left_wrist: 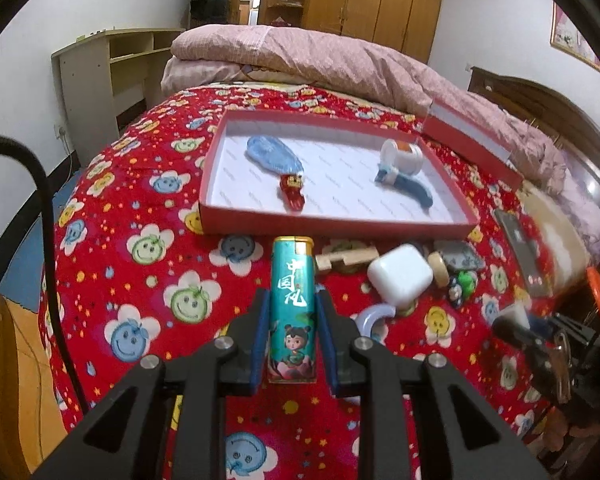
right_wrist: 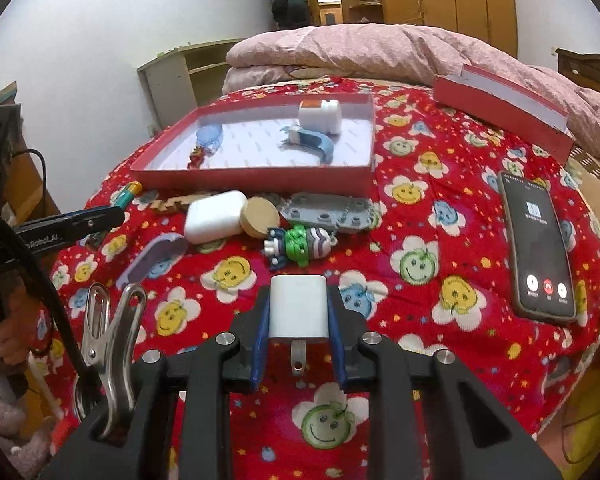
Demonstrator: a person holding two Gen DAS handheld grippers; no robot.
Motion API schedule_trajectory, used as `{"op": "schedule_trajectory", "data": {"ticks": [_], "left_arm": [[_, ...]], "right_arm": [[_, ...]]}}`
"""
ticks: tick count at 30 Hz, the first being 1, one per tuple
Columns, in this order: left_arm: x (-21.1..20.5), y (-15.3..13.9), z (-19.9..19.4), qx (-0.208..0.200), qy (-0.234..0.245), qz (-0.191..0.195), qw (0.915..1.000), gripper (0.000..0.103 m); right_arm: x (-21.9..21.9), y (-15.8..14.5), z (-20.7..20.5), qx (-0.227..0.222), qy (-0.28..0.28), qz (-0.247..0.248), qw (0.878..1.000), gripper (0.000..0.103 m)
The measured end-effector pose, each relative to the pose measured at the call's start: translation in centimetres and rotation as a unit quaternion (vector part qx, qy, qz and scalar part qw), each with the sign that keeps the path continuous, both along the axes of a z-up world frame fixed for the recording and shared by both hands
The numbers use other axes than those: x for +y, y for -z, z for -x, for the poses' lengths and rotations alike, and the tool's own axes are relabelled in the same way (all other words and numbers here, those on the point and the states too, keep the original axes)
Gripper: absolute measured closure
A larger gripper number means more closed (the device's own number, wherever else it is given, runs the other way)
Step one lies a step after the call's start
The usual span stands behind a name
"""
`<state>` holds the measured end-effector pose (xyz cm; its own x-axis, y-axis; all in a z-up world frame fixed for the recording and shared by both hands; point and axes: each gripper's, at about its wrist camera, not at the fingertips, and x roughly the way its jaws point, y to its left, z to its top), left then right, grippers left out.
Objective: Organize rigid objects
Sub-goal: 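Carry the charger with the right tool while the left tool carries the tube into the tray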
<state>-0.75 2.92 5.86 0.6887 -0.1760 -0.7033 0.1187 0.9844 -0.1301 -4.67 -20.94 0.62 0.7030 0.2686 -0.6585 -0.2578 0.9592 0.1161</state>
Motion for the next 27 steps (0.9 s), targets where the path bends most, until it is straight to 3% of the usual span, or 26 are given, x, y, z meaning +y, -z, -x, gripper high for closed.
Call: {"op": "schedule_trajectory", "data": {"ticks": [16, 27], "left_arm": [[0.2, -5.1, -4.0, -0.052, -0.001, -0.004, 0.9986, 0.079], [0.2, -5.0, -7.2, -0.042, -0.013, -0.014, 0.9989, 0.079]], "right_arm": [[1.9, -4.4, -3.3, -0.011, -0.032, -0.011, 0.999, 0.077], [2.6, -5.4, -7.9, -0.002, -0.031, -0.013, 0.999, 0.077]]}}
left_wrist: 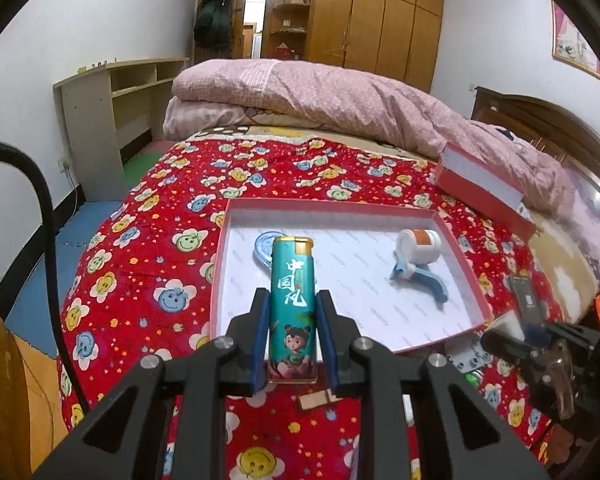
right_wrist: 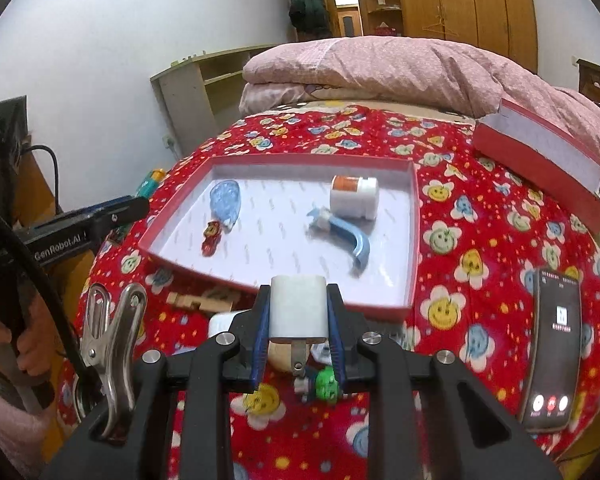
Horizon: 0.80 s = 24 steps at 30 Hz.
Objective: Organize rigid objects
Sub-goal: 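Carry the charger with the right tool while the left tool carries the tube into the tray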
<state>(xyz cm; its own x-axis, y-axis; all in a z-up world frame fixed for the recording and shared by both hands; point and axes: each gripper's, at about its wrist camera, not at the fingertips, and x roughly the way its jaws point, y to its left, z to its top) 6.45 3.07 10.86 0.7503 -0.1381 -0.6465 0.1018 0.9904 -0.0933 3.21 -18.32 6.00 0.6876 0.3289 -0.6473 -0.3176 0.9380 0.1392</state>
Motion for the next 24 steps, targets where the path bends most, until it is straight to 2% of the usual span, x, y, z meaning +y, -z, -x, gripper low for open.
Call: {"op": "schedule_trajectory", "data": {"ticks": [8, 17, 24], "left_arm": [[0.5, 2.6, -2.5, 0.037, -0.006, 0.002, 0.9993, 0.079], [0.1, 4.3, -3.9, 0.049, -0.012, -0.008, 0.9987, 0.079], [0.0, 5.7, -5.2, 0.063, -0.018, -0.013, 0.9978, 0.079]], "right_arm": [[-0.2, 0.4, -2.2, 0.022, 0.007, 0.008, 1.000, 0.077], [-0.4, 1.5, -4.2, 0.035, 0.021, 0.003, 0.999, 0.077], [-0.4, 2.3, -5.6, 0.035, 0.033, 0.020, 0.999, 0.077]]}}
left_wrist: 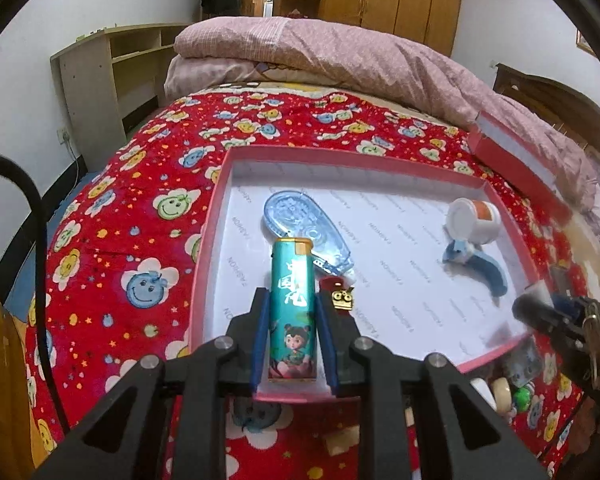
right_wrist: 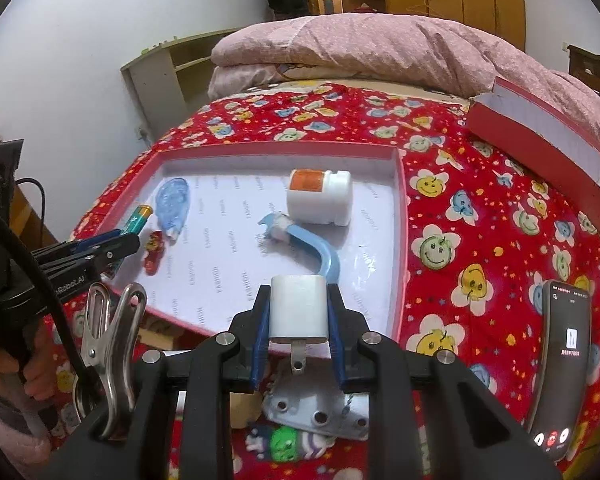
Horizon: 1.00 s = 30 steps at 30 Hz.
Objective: Organize rigid objects
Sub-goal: 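Carry the charger with the right tool while the left tool carries the tube into the tray, then open the right tool releasing the charger while the left tool releases the tube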
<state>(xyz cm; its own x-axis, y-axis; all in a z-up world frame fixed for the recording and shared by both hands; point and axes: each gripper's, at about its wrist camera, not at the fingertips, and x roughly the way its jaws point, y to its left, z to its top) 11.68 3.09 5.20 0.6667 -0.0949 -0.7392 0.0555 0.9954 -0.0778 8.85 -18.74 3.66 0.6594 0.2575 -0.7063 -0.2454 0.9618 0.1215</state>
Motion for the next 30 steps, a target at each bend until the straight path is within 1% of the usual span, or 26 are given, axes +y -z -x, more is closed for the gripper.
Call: {"op": "schedule_trajectory", "data": {"ticks": [5, 12, 16, 17, 19, 21, 22, 24, 25, 27, 30], "left_arm": [[0.0, 0.8, -0.7, 0.007, -0.003, -0.003, 1.0000, 0.079], [-0.2, 0.8, -0.7, 0.002, 0.002, -0.015, 0.9999, 0.079], [-0.5, 0.7, -0.4, 0.004, 0.009, -0.016, 0.9998, 0.077], [-0.5, 0.5, -0.3, 0.004, 0.009, -0.018, 0.9998, 0.076], [-0.7, 0.1, 0.1, -0.002, 0.007, -0.027, 0.9996, 0.062], [-0.8, -0.5, 0.6, -0.011, 0.009, -0.031, 0.9994, 0.055], [-0.8, -0.8, 0.8, -0.013, 0.009, -0.033, 0.9993, 0.049], [-0.8, -1.2, 1.2, -0.015, 0.005, -0.034, 0.9993, 0.042], [-0.8, -1.4, 1.6, -0.017, 0.004, -0.032, 0.9993, 0.039], [-0.8, -1.6, 2.0, -0.016, 0.004, -0.030, 0.9994, 0.038], [-0.9, -1.8, 3.1, -0.014, 0.008, -0.024, 0.9996, 0.037]], "right_arm": [[-0.4, 0.8, -0.9, 0.004, 0.008, 0.000, 1.000, 0.077], [-0.7, 1.7, -1.5, 0.010, 0.015, -0.003, 1.000, 0.077], [-0.7, 1.6, -1.3, 0.003, 0.014, -0.003, 1.000, 0.077], [-0.7, 1.5, -1.3, 0.001, 0.013, -0.004, 1.000, 0.077], [-0.9, 1.3, -1.1, -0.003, 0.016, -0.008, 1.000, 0.075], [-1.0, 1.0, -0.8, -0.009, 0.022, -0.009, 1.000, 0.067], [-1.1, 0.9, -0.6, -0.013, 0.024, -0.011, 1.000, 0.065], [-1.2, 0.5, -0.2, -0.021, 0.023, -0.015, 0.999, 0.062], [-1.2, 0.4, -0.1, -0.022, 0.023, -0.016, 0.999, 0.061], [-1.2, 0.2, 0.4, -0.028, 0.022, -0.016, 0.999, 0.056], [-1.1, -0.3, 1.4, -0.041, 0.023, -0.009, 0.999, 0.054]]}}
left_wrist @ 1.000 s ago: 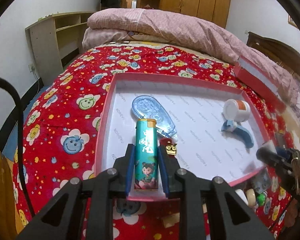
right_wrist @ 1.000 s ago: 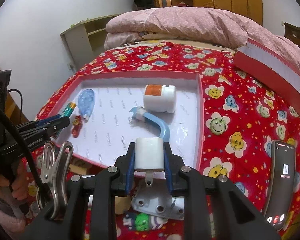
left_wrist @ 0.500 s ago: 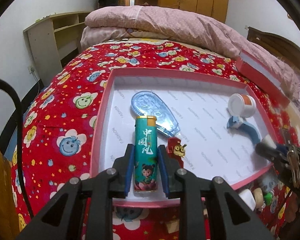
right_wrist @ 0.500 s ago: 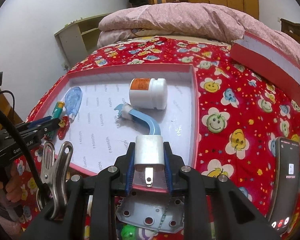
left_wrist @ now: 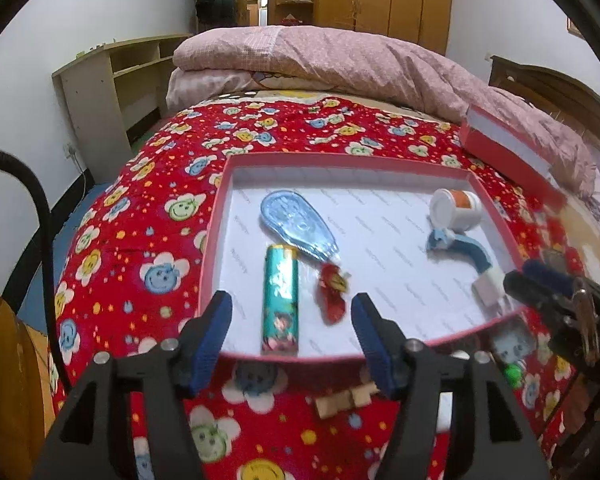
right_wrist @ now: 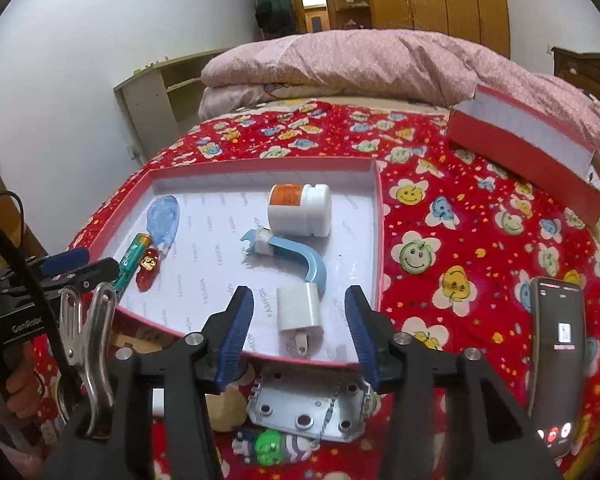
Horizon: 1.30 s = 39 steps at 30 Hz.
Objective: Organize rigid objects
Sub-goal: 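Open the right tool releasing the charger while the left tool releases the tube, then withdraw both tools from the tray back toward the pile, then grasp the wooden block with the left tool while the right tool approaches the white earbud case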
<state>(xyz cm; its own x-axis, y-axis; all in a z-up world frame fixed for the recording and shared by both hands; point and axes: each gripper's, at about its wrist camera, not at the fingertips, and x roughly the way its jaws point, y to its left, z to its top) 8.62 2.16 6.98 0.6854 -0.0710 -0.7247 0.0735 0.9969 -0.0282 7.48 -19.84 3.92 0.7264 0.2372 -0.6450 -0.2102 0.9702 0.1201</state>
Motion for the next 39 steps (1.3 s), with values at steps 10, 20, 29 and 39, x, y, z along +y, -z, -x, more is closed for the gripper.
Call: {"op": "schedule_trajectory", "data": {"ticks": [10, 20, 29, 39], "left_arm": [[-0.2, 0.0, 3.6, 0.002, 0.007, 0.008, 0.9999, 0.037], [-2.2, 0.7, 7.5, 0.007, 0.037, -0.017, 0.9992, 0.037], [-3.7, 1.6, 6.6, 0.019, 0.043, -0.014, 0.9988, 0.037], [-4.8, 2.9, 3.4, 0.036, 0.007, 0.008, 0.9993, 0.016]], "right_arm": [[-0.5, -0.1, 3.5, -0.006, -0.002, -0.010, 1.000, 0.054], [-0.9, 1.2, 6.7, 0.004, 0.000, -0.022, 1.000, 0.054], [-1.5, 2.6, 8.9, 0.017, 0.003, -0.023, 1.000, 0.054], [-1.1, 3.1, 9.9, 0.006, -0.006, -0.002, 1.000, 0.054]]}}
